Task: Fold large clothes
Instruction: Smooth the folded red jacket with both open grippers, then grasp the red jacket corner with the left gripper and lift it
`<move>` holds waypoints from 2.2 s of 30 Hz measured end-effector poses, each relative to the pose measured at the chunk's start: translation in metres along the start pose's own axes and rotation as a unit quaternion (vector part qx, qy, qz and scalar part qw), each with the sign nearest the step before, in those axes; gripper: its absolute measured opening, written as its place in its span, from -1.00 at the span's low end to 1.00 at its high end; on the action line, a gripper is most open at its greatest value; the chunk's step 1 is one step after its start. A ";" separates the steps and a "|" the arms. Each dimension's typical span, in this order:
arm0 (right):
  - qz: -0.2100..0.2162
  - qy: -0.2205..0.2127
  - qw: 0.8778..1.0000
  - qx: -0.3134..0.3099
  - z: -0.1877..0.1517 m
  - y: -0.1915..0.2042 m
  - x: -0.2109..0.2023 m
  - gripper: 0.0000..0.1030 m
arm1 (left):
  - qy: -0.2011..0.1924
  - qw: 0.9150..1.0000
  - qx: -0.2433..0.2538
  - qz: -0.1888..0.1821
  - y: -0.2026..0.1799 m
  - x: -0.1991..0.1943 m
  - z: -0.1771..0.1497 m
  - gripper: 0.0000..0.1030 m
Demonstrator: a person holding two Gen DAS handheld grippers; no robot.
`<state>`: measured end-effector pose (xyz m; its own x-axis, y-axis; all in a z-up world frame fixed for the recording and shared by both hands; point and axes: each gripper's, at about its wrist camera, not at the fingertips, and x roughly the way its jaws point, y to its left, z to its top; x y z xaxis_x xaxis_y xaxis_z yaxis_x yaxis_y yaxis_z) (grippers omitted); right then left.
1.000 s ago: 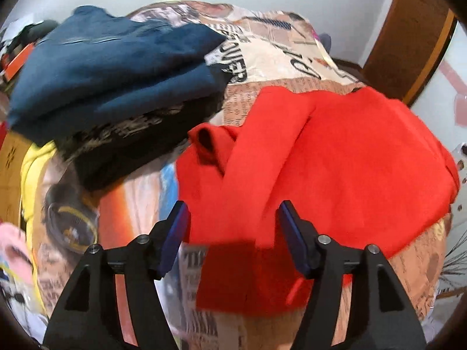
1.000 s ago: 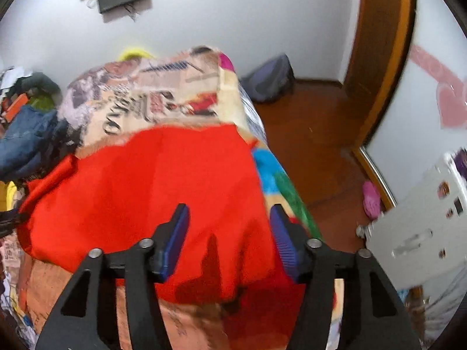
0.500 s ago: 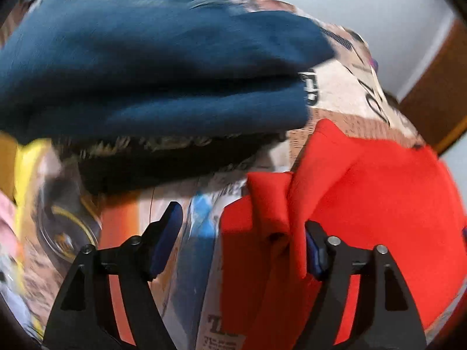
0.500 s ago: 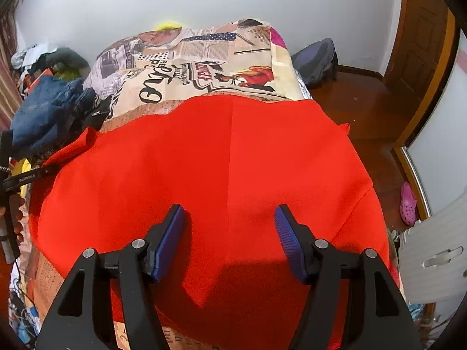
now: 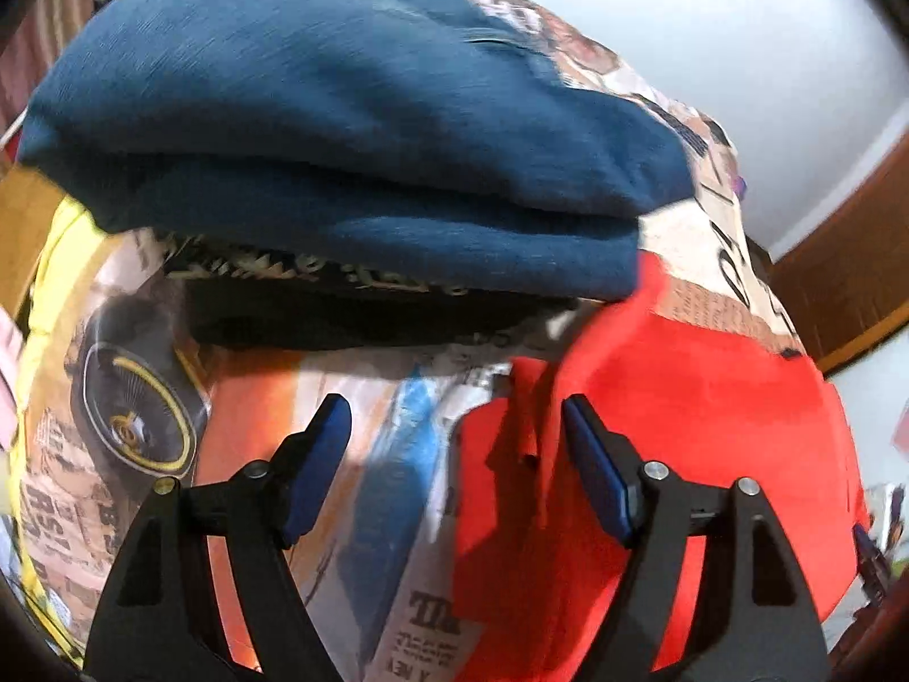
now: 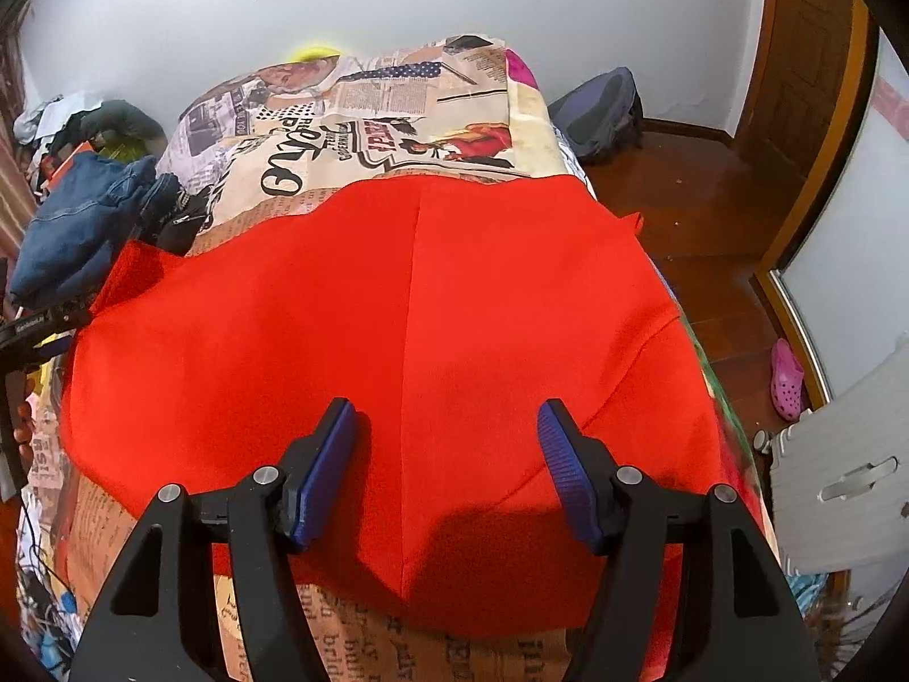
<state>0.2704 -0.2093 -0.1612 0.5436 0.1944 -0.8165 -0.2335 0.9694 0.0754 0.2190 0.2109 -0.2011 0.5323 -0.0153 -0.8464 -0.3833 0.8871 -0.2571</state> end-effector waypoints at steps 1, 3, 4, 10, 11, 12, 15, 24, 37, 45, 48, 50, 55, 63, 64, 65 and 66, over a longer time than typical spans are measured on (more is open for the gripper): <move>0.001 0.000 1.000 0.001 0.000 -0.001 -0.001 0.21 | -0.003 1.000 0.011 0.004 -0.009 0.001 -0.001 0.48; 0.001 0.000 1.000 0.005 -0.001 -0.002 -0.001 0.21 | -0.009 0.999 0.031 0.009 -0.023 -0.001 -0.005 0.48; 0.001 0.000 1.000 0.006 -0.001 -0.002 -0.001 0.21 | -0.009 0.999 0.037 0.007 -0.029 -0.004 -0.009 0.48; -0.006 -0.013 1.000 -0.009 0.002 0.006 -0.009 0.21 | -0.019 0.999 0.010 -0.040 -0.033 -0.039 -0.039 0.48; -0.004 -0.017 1.000 -0.014 0.003 0.008 -0.012 0.21 | -0.019 0.999 0.001 -0.050 -0.033 -0.047 -0.046 0.49; -0.002 -0.022 1.000 -0.018 0.004 0.012 -0.014 0.21 | -0.017 0.998 -0.004 -0.060 -0.035 -0.054 -0.052 0.50; 0.001 -0.031 0.999 -0.031 0.007 0.021 -0.019 0.21 | -0.012 0.995 -0.032 -0.089 -0.030 -0.066 -0.071 0.52; 0.016 -0.036 0.996 -0.077 0.005 0.054 -0.016 0.21 | 0.060 0.973 -0.155 -0.160 -0.006 -0.049 -0.121 0.52; 0.029 -0.024 0.997 -0.073 0.004 0.059 -0.006 0.22 | 0.063 0.932 -0.235 -0.267 -0.012 0.000 -0.107 0.81; 0.023 -0.015 0.996 -0.085 0.006 0.069 -0.001 0.22 | 0.019 0.951 -0.196 -0.237 -0.040 0.027 -0.070 0.90; 0.017 -0.016 0.995 -0.093 0.006 0.072 -0.002 0.22 | 0.009 0.967 -0.173 -0.189 -0.058 0.027 -0.061 0.27; 0.017 -0.016 0.995 -0.098 0.006 0.074 -0.004 0.22 | 0.015 0.974 -0.145 -0.176 -0.071 0.027 -0.058 -0.42; 0.015 -0.020 0.994 -0.107 0.014 0.079 -0.007 0.22 | -0.020 0.976 -0.120 -0.178 -0.094 -0.004 -0.053 -0.70; 0.045 -0.031 0.991 -0.123 0.038 0.108 -0.015 0.22 | -0.111 0.952 -0.093 -0.270 -0.117 -0.085 -0.015 -0.74; 0.051 -0.027 0.990 -0.125 0.039 0.112 -0.013 0.22 | -0.123 0.951 -0.083 -0.270 -0.118 -0.095 -0.012 -0.75; 0.064 -0.016 0.989 -0.130 0.040 0.122 -0.009 0.22 | -0.137 0.951 -0.072 -0.267 -0.120 -0.106 -0.010 -0.75; 0.075 -0.009 0.988 -0.133 0.040 0.129 -0.005 0.22 | -0.151 0.951 -0.060 -0.263 -0.121 -0.117 -0.008 -0.75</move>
<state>0.2692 -0.0790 -0.1243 0.5012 0.3379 -0.7967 -0.5145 0.8566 0.0396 0.1971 0.1014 -0.0745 0.8600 -0.2922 -0.4184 -0.0782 0.7347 -0.6739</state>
